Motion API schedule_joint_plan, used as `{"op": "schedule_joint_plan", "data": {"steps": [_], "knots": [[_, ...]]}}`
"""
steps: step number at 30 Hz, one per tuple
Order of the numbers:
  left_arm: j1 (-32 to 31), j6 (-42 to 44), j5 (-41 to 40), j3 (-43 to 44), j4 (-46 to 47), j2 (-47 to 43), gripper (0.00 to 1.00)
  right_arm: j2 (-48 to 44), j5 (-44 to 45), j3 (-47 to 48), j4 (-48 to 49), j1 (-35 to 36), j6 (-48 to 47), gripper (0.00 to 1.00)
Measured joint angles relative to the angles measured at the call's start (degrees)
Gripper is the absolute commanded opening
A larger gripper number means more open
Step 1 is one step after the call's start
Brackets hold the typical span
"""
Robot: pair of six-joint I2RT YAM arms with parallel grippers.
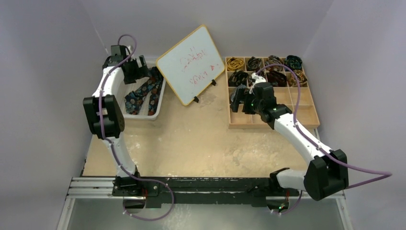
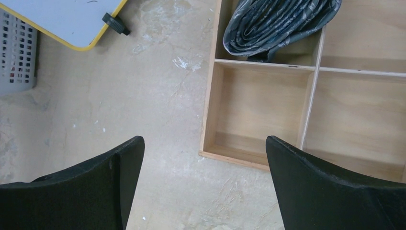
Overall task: Roll the ties
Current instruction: Pick up the tie from the bin.
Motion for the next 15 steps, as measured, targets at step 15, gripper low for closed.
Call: {"op": "schedule_joint_plan", "data": {"steps": [15], "knots": [[0.11,-0.44,10.36,2.29,19.06,12.83,0.91,5.33,0.81,0.63,-0.57,0.00,-0.09,0.99]]}}
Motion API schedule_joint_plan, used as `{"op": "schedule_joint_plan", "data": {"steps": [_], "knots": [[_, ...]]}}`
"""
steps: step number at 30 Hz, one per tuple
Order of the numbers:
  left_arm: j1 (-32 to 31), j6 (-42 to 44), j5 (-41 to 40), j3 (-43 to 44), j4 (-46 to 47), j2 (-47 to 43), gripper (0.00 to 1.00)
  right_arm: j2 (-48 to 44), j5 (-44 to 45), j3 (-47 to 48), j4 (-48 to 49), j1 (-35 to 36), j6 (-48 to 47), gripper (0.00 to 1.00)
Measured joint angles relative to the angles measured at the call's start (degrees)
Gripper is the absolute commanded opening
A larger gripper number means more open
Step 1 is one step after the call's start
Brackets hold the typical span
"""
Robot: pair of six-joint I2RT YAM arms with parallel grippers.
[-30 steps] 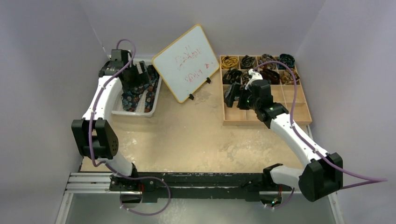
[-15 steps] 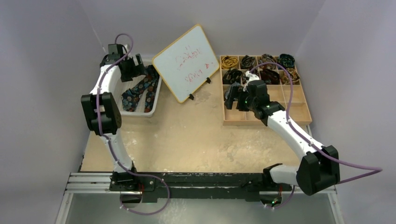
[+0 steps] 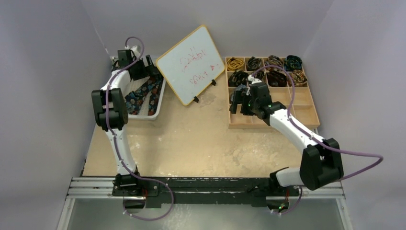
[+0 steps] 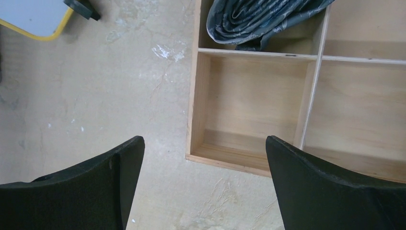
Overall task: Roll the ties
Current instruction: Pick up the tie from the bin.
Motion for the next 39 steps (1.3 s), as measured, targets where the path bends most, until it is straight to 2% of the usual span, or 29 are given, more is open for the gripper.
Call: {"op": "schedule_joint_plan", "data": {"steps": [9,12,16,20,29,30,34,39], "knots": [[-1.60,5.29,-0.07,-0.96,9.88,3.85,0.83,1.88,0.26,1.73,-0.70,0.00,-0.24,0.99],[-2.69,6.93,-0.79,-1.01,10.08,5.62,0.74,1.81,0.26,1.90,-0.70,0.00,-0.46,0.99],[-3.61,8.41,-2.93,-1.01,11.52,6.60,0.67,1.81,0.26,1.90,-0.98,0.00,-0.50,0.99],[-4.11,8.55,-5.86,-1.01,12.11,6.93,0.52,1.36,0.50,1.90,-1.75,0.00,-0.63,0.99],[-4.09,7.02,-9.31,-1.70,12.72,7.04,0.03,-2.73,1.75,1.90,-2.29,0.00,-0.70,0.99],[-4.07,6.82,-9.33,-1.75,12.46,6.91,0.00,-2.86,1.75,1.90,-2.43,0.00,-0.70,0.99],[-3.96,5.46,-9.27,-2.49,10.86,5.49,0.00,-3.39,1.75,1.90,-3.23,0.00,-0.68,0.99],[-3.17,3.50,-6.58,-7.52,8.48,-0.46,0.00,-4.90,1.70,1.90,-3.76,0.00,-0.66,0.99]]}}
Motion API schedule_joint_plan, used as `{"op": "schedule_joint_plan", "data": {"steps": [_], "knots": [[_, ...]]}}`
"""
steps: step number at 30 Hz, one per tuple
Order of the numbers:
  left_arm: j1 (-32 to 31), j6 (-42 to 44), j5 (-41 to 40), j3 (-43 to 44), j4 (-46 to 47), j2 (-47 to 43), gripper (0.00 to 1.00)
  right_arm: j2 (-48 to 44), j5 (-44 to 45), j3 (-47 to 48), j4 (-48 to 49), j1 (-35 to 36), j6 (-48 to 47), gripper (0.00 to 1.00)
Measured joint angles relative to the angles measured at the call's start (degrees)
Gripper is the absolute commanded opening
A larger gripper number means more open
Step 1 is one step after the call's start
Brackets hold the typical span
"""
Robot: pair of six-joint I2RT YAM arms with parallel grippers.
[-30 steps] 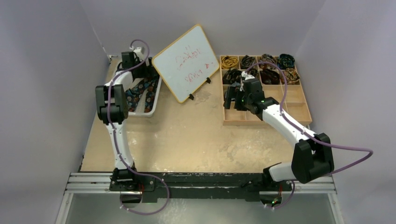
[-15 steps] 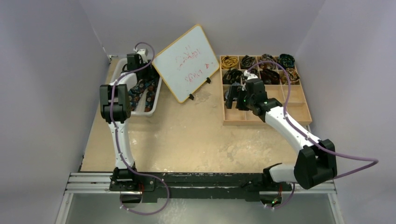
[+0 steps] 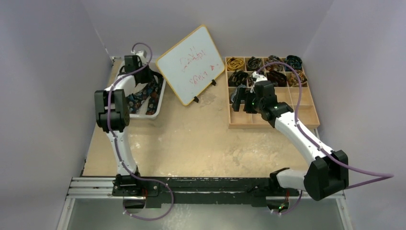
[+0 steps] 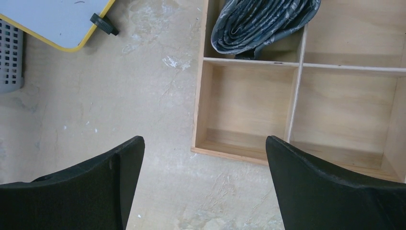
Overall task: Roll the ties
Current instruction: Pick up the tie from the bin, then place the tie at the center of the board.
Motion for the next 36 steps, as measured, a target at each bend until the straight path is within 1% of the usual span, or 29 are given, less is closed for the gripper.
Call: {"op": "schedule_joint_plan", "data": {"steps": [6,9,10,13,16,20,23,26,31,33,36], "knots": [[2.23,-1.73,2.69,-6.97,-1.92,-13.11,0.00,-1.29,-0.13,-0.17,0.00,0.00,0.20,0.99],[3.30,-2.45,3.69,-10.97,-3.87,-23.54,0.00,-2.05,-1.33,-0.44,0.44,0.00,0.66,0.99],[3.37,-2.49,3.98,-11.34,-4.11,-24.98,0.00,-2.19,-1.53,-0.48,0.50,0.00,0.68,0.99],[3.48,-2.54,6.84,-14.14,-6.43,-35.15,0.00,-3.10,-3.08,-1.31,1.51,0.00,1.31,0.99],[3.32,-2.47,10.95,-14.56,-10.84,-44.00,0.00,-3.85,-4.59,-2.10,2.91,0.00,2.10,0.99],[3.21,-2.45,16.48,-13.44,-16.33,-52.76,0.00,-4.81,-5.86,-3.06,4.48,0.00,3.48,0.99],[2.56,-2.56,22.03,-10.91,-20.22,-57.31,0.00,-5.84,-6.32,-3.93,6.14,0.00,5.03,0.99],[-0.74,-3.91,28.02,-8.41,-22.05,-60.54,0.00,-6.99,-6.49,-4.92,7.78,0.00,6.75,0.99],[-12.31,-8.70,35.50,-5.88,-21.70,-61.75,0.00,-9.25,-4.90,-6.01,9.14,0.00,9.11,0.99],[-16.37,-10.64,36.61,-6.05,-20.83,-61.55,0.00,-10.36,-2.80,-6.12,9.25,0.00,10.23,0.99],[-23.61,-13.75,36.72,-8.63,-16.37,-60.81,0.00,-11.93,0.87,-6.14,9.05,0.00,11.78,0.99]]}}
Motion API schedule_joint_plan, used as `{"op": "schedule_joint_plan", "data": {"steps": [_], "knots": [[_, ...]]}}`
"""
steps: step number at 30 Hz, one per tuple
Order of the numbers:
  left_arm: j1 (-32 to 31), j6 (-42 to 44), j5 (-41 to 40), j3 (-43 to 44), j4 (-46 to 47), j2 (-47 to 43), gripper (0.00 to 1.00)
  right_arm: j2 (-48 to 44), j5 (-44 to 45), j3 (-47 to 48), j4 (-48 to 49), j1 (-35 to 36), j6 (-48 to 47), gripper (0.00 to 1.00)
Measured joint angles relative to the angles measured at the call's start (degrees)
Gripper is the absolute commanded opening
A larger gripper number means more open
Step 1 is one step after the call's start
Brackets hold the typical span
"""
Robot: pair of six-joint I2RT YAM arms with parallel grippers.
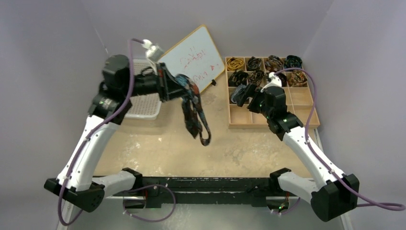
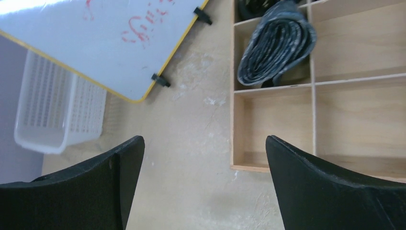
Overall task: Roll the ties
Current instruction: Place the tie at the center of the board.
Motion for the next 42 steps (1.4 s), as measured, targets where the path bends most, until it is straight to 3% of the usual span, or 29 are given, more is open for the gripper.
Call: {"op": "schedule_joint_plan", "data": {"steps": [7,11,15,18,20,24,28,30,36,42], "knots": [[-25.44,-3.41,-8.46,-7.87,11.08,10.21,0.00,-2.75,11.34,0.00,-3.26,-0.09,3.69,0.99],[-32.28,-5.38,-12.59,-13.03,19.15,16.39,0.00,-4.83,15.10,0.00,-5.22,-0.37,4.90,0.99],[-32.76,-6.62,-20.15,-22.12,26.36,15.78,0.00,-6.19,15.06,0.00,-5.79,-0.42,4.79,0.99],[-31.61,-7.21,-28.39,-31.56,28.87,10.56,0.00,-6.19,11.43,-0.48,-5.31,-0.42,3.89,0.99],[-29.24,-8.33,-32.33,-38.82,29.20,4.55,0.08,-6.10,8.61,-1.29,-4.94,-0.42,3.26,0.99],[-22.62,-11.56,-41.03,-51.49,25.42,-10.32,0.42,-5.35,0.33,-4.20,-3.23,-0.42,1.88,0.99],[-22.60,-16.06,-46.23,-56.22,15.26,-18.99,0.79,-3.82,-5.25,-6.25,-2.34,-0.42,1.53,0.99],[-22.62,-18.58,-48.78,-56.50,9.01,-21.73,0.85,-3.21,-6.43,-6.47,-2.32,-0.42,1.51,0.99],[-22.60,-24.39,-58.80,-50.93,-12.39,-30.51,0.89,-2.27,-8.57,-7.04,-1.97,-0.42,1.49,0.99],[-22.93,-15.47,-54.34,-43.17,-10.88,-24.26,0.85,-2.03,-8.44,-8.83,-1.92,-0.42,1.99,0.99]]}}
